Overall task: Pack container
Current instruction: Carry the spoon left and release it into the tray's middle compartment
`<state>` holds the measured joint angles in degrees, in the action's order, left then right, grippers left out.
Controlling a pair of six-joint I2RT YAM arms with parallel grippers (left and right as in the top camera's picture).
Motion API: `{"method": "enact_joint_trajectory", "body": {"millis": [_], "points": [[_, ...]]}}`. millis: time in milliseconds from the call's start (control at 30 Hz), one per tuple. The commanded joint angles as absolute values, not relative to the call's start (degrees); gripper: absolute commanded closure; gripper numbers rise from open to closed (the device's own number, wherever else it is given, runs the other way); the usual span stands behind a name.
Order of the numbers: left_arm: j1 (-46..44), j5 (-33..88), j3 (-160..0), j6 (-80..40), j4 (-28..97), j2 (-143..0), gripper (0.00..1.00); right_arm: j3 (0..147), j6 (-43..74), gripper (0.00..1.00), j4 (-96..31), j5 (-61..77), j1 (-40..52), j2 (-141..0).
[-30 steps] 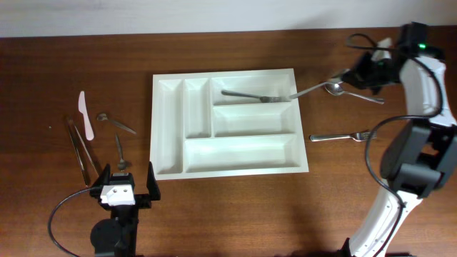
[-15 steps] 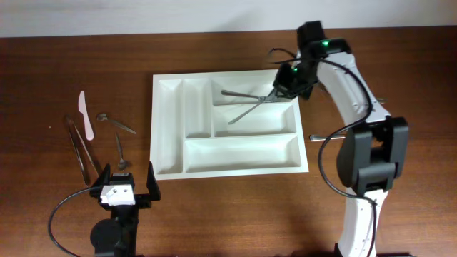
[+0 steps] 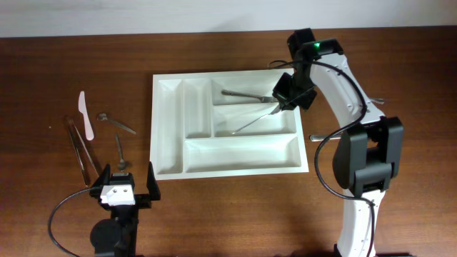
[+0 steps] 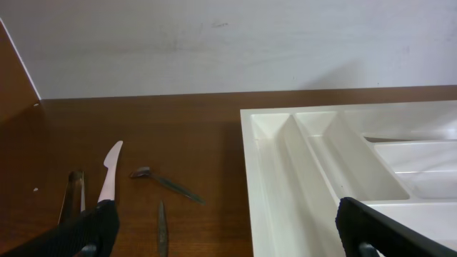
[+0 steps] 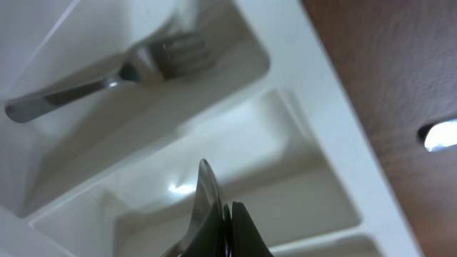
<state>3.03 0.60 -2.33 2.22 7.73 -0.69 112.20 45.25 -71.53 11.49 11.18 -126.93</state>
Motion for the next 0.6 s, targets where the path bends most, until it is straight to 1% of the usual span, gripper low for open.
{"method": "enact_joint_trajectory", "body": {"millis": [0, 100, 367, 400, 433, 500, 567], "points": [[3.3, 0.6, -2.0, 3.1, 7.7, -0.4, 0.01, 113.5, 53.5, 0.96, -72.0, 9.6, 14.3, -127.0], [3.3, 0.6, -2.0, 3.1, 7.7, -0.4, 0.01, 113.5, 56.4, 0.96, -72.1, 9.6, 15.3, -127.0], [3.3, 0.6, -2.0, 3.1, 7.7, -0.4, 0.01, 113.5, 57.9, 0.96, -72.6, 8.7, 15.8, -127.0], [3.3, 0.6, -2.0, 3.1, 7.7, -0.4, 0.01, 113.5, 57.3, 0.94, -72.6, 8.4, 15.8, -127.0], [3.3, 0.6, -2.0, 3.1, 7.7, -0.4, 0.01, 113.5, 57.1, 0.84, -72.7, 7.9, 15.8, -127.0], [3.3, 0.6, -2.0, 3.1, 7.7, -0.4, 0.01, 113.5, 55.8, 0.78, -72.6, 7.7, 15.8, -127.0], [3.3, 0.6, -2.0, 3.1, 7.7, -0.4, 0.01, 113.5, 55.6, 0.78, -72.8, 6.9, 15.7, -127.0]]}}
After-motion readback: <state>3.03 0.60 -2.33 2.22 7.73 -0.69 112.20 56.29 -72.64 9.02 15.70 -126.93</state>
